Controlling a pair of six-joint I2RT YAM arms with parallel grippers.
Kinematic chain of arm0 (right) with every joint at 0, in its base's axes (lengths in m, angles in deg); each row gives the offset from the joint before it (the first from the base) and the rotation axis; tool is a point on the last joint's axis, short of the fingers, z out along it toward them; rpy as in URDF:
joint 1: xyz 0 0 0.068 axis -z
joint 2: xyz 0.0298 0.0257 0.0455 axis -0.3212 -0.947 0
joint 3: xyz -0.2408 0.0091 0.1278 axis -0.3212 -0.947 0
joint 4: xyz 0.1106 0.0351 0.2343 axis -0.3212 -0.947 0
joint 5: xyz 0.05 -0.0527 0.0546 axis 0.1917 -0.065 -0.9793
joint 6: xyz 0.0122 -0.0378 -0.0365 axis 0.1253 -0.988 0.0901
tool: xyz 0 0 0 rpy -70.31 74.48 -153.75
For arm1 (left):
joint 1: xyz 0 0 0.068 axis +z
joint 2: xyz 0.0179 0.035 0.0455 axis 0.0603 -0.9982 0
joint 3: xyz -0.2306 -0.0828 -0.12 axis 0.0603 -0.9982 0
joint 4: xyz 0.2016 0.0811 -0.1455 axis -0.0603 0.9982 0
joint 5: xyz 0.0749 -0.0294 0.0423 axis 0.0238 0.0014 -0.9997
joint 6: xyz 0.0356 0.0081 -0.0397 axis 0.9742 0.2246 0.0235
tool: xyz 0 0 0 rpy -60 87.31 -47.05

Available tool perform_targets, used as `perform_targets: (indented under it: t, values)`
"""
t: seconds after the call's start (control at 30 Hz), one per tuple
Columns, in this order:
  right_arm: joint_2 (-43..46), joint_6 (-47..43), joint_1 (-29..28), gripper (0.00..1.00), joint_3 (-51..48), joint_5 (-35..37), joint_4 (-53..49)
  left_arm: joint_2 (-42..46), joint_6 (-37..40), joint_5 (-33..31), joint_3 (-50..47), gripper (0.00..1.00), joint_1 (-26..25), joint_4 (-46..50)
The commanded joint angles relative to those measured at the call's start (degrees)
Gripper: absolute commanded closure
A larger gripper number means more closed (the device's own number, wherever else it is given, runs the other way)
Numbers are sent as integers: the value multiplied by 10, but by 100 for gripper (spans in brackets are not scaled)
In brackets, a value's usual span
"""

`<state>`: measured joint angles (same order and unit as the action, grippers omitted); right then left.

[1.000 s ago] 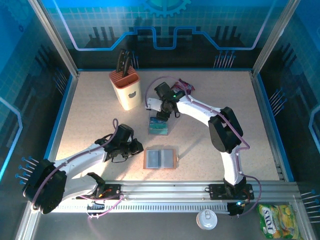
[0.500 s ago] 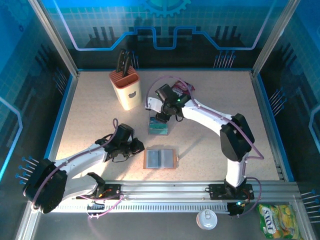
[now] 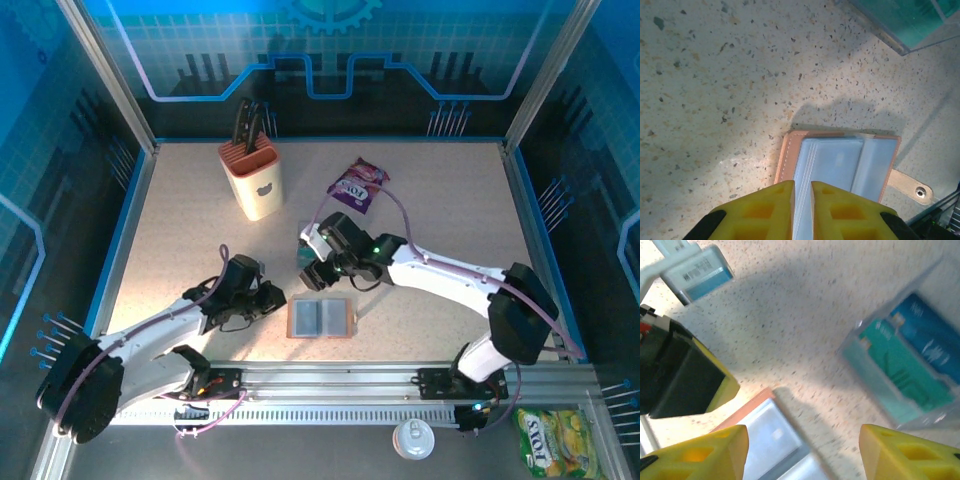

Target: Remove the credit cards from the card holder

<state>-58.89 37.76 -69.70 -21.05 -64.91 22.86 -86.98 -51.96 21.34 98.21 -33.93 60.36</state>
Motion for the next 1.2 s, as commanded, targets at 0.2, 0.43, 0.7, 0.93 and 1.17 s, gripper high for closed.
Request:
perform_targets:
  t: [0.2,0.43,0.7,0.93,1.17]
  values:
    - [28,281,-5,47,-113,-88,119,7,-14,27,-22,83,-9,-10]
    - [12,360,-24,59,-162,-111,167,-23,-22,25,-19,83,-42,-27]
    - [-10,402,-33,68,-166,-143,163,-53,-42,12,-33,90,-74,-69]
    - [-34,418,-47,70,-172,-154,184,-51,-44,-8,-41,93,-87,-55]
    - [-52,438,-52,69,-177,-153,204,-21,-47,-27,-50,94,-91,-38]
